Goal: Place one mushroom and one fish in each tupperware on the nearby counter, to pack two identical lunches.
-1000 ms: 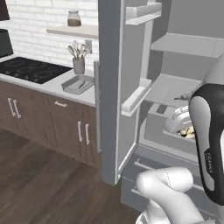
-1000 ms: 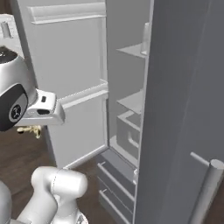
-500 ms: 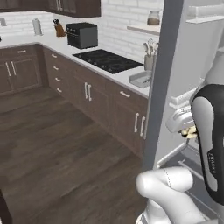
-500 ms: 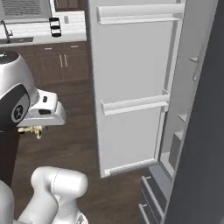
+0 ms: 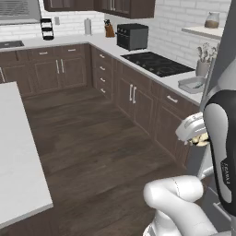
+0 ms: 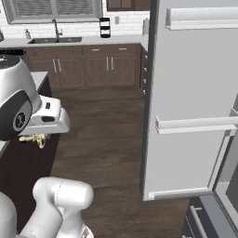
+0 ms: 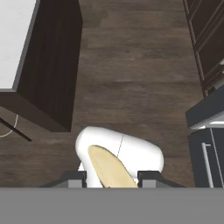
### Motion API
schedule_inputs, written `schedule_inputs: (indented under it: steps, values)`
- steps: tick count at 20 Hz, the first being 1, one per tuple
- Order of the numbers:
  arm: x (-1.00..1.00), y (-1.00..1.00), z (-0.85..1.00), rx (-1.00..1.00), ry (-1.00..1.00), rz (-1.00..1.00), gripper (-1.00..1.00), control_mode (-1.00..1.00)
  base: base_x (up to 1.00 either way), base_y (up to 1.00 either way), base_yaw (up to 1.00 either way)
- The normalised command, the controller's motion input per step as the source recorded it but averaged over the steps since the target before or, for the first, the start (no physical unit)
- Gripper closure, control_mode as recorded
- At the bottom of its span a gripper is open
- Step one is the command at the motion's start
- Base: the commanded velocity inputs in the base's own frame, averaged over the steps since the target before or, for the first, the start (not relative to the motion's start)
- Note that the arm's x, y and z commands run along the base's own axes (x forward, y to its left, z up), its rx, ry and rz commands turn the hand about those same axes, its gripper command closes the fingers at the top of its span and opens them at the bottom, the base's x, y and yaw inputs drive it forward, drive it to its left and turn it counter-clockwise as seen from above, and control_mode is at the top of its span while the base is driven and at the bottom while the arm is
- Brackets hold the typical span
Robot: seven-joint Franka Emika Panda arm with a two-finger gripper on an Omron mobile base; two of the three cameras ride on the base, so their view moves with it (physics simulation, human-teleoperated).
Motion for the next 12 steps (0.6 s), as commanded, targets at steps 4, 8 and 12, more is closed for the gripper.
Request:
schedule_inputs:
  steps: [4, 8, 12]
  values:
    - [0.00, 0.00, 0.00, 0.00, 0.00, 0.00, 1.00, 1.00, 0.49, 0.34, 0.00]
    - [0.00, 0.00, 0.00, 0.00, 0.00, 0.00, 1.00, 1.00, 0.76, 0.37, 0.00]
    - [0.00, 0.00, 0.00, 0.00, 0.00, 0.00, 1.00, 1.00, 0.95, 0.26, -0.01]
